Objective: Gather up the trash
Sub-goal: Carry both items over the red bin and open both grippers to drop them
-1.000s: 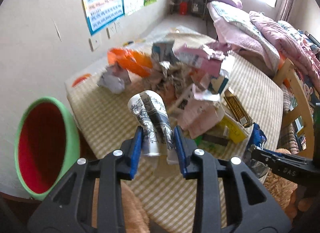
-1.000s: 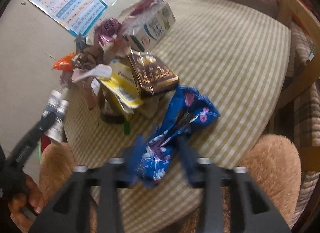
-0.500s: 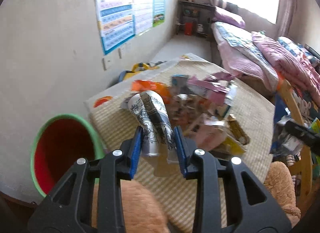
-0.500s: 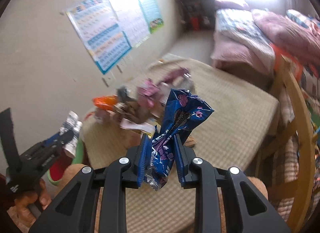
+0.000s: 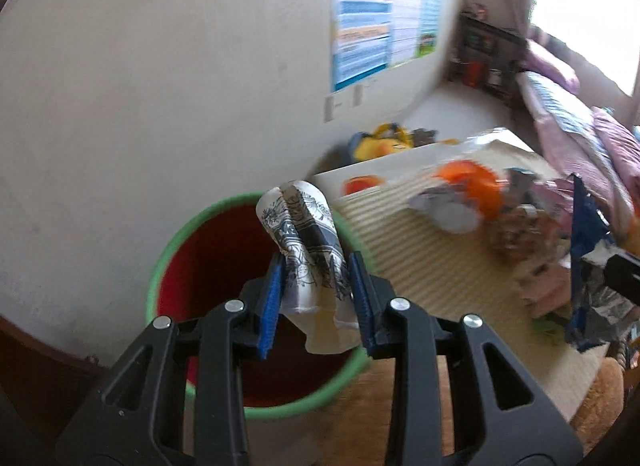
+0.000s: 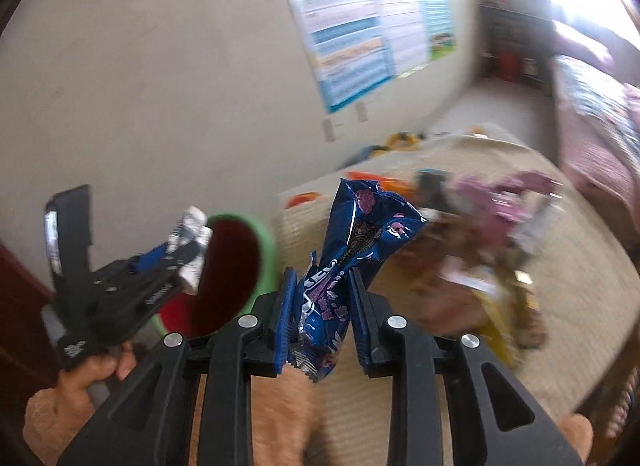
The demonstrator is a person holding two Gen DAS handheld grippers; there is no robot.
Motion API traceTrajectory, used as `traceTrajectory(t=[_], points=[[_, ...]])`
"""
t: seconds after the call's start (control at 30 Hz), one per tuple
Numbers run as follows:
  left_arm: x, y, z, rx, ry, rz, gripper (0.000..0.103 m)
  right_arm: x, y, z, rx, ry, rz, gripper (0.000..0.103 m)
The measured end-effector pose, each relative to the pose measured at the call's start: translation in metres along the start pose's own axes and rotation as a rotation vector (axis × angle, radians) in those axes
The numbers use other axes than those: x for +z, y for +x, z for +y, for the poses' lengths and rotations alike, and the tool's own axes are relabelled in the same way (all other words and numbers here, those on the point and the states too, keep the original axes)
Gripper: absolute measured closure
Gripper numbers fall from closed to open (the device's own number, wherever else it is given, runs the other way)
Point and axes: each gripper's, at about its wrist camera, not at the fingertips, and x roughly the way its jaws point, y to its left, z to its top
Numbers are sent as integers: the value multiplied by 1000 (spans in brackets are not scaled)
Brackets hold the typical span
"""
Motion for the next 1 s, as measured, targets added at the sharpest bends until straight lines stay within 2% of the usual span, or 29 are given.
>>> traceTrajectory(t=[0.27, 0.53, 0.6, 0.63, 0.67, 0.7, 0.73, 0.77, 1.0], points=[[-11, 18, 59, 67, -107, 44, 71, 23, 68, 52, 150, -77, 77, 76], [-21, 30, 88, 89, -169, 77, 70, 32, 100, 87, 214, -149, 114, 75], [-22, 32, 91, 90, -178, 84, 69, 33, 104, 94, 221, -165, 112, 71], [-23, 34, 92, 90, -183, 86, 69, 34, 105, 96, 223, -170, 109, 61], [-24, 35, 95, 90, -194, 87, 67, 35, 107, 97, 224, -173, 104, 46], [-25, 35, 95, 87, -198, 87, 58, 35, 105, 96, 222, -172, 97, 42], [-26, 35, 96, 88, -201, 87, 40, 35, 104, 97, 216, -169, 86, 36], [-26, 35, 95, 94, -201, 83, 33, 36, 103, 96, 206, -164, 77, 31], [-25, 34, 90, 77, -199, 76, 28, 33, 89, 75, 188, -84, 76, 30]])
